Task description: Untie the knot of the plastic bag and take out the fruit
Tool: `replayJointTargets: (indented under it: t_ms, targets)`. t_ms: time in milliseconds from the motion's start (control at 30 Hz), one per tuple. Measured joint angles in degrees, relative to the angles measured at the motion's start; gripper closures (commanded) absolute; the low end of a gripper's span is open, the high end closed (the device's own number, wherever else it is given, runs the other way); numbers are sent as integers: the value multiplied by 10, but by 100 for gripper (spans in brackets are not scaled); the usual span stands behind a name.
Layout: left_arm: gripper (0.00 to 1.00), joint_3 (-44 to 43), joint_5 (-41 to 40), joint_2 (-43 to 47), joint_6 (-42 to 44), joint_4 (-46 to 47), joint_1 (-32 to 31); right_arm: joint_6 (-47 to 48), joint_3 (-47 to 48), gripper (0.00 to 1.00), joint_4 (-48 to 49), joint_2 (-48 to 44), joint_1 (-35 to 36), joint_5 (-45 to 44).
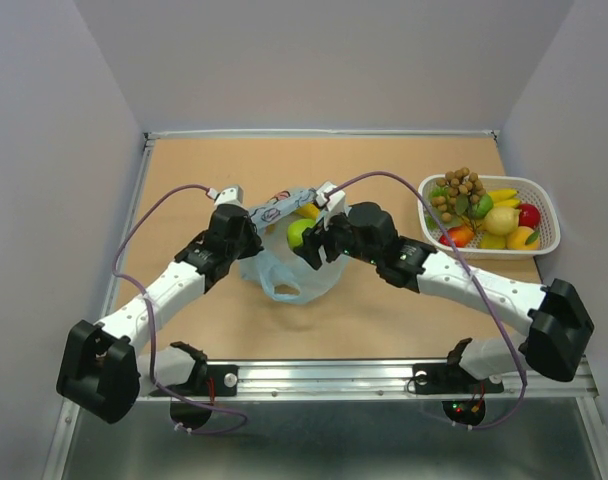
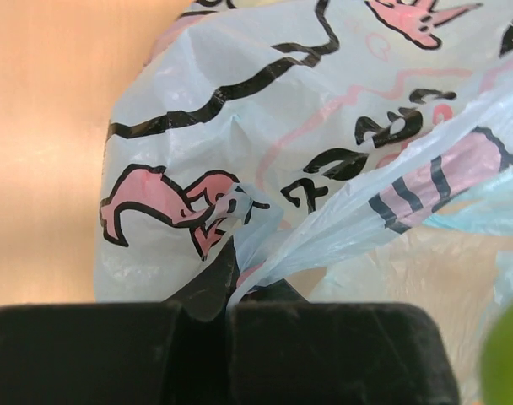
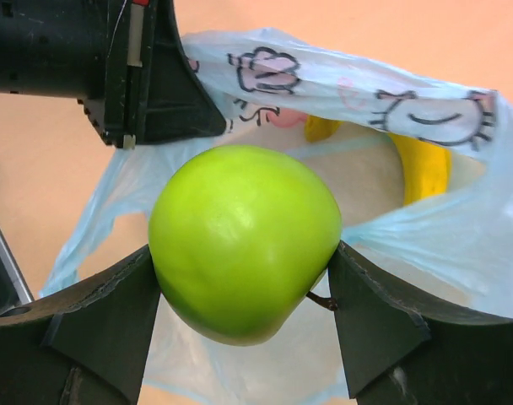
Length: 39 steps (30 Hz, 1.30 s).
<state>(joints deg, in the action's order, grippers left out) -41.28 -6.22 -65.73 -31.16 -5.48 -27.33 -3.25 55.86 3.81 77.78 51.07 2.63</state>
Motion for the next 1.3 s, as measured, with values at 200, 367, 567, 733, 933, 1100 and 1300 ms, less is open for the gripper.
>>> replayJointTargets:
  t_ms: [200, 367, 567, 733, 933, 1100, 1300]
  targets:
    - [100, 0, -9, 3, 26, 1, 24, 7, 16, 99, -99, -53, -38, -110]
    - [100, 12, -9, 45, 52, 7, 27, -14, 16, 99, -141, -85, -211, -188]
    - [100, 46, -2, 128, 93, 17, 27, -56, 16, 99, -163, -87, -391, -225]
    - [100, 75, 6, 171, 116, 26, 27, -110, 8, 99, -170, -68, -495, -200]
    - [100, 87, 21, 178, 129, 36, 27, -158, -31, 99, -181, -33, -511, -176]
    - [100, 87, 34, 178, 135, 43, 27, -184, -65, 65, -186, 2, -518, -167]
    - [100, 87, 69, 179, 136, 45, 27, -192, -77, 0, -193, 5, -521, -165]
